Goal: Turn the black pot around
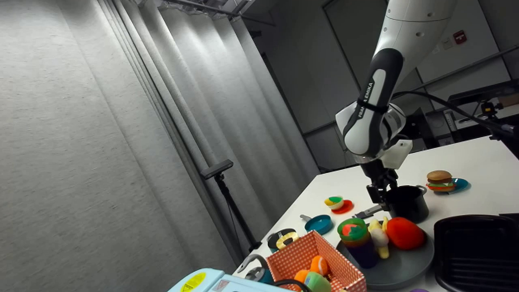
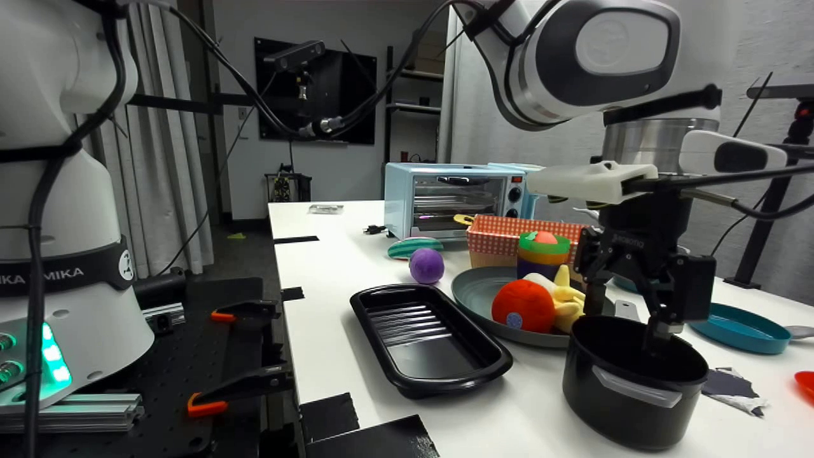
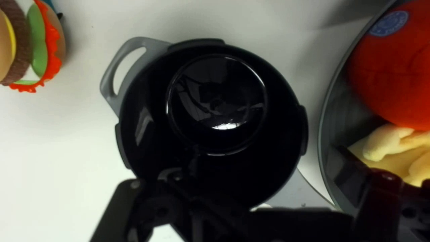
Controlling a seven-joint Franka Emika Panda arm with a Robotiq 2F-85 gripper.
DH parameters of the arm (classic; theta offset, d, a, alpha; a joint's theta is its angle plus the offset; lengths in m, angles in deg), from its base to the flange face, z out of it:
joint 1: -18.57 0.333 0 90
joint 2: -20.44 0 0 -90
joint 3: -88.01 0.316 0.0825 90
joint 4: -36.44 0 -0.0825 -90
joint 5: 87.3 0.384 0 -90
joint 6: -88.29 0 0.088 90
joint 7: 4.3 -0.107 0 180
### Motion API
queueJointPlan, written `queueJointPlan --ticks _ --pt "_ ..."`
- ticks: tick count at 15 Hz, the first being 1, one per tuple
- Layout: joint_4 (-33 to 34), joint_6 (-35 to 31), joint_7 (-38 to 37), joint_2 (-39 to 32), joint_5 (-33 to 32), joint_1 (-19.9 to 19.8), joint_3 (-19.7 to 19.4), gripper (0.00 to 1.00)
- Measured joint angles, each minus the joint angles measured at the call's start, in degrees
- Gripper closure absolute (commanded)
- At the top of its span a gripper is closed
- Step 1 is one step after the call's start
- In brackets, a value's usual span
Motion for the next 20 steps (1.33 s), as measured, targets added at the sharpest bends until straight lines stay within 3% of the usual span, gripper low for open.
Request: queueJointPlan --ticks 2,6,10,17,20 --pt "0.0 0.0 0.01 -0.37 0.0 -0.1 0.01 0.4" --pt "0.0 0.0 0.02 -0.59 0.0 -0.34 0.07 0.73" --pt "0.16 0.0 0.02 -0.58 0.01 -0.44 0.08 1.0" --pt "1.97 0.0 1.76 -0.4 0.15 -1.57 0.08 0.98" --pt "2.85 0.0 6.12 -0.17 1.92 -2.82 1.03 0.98"
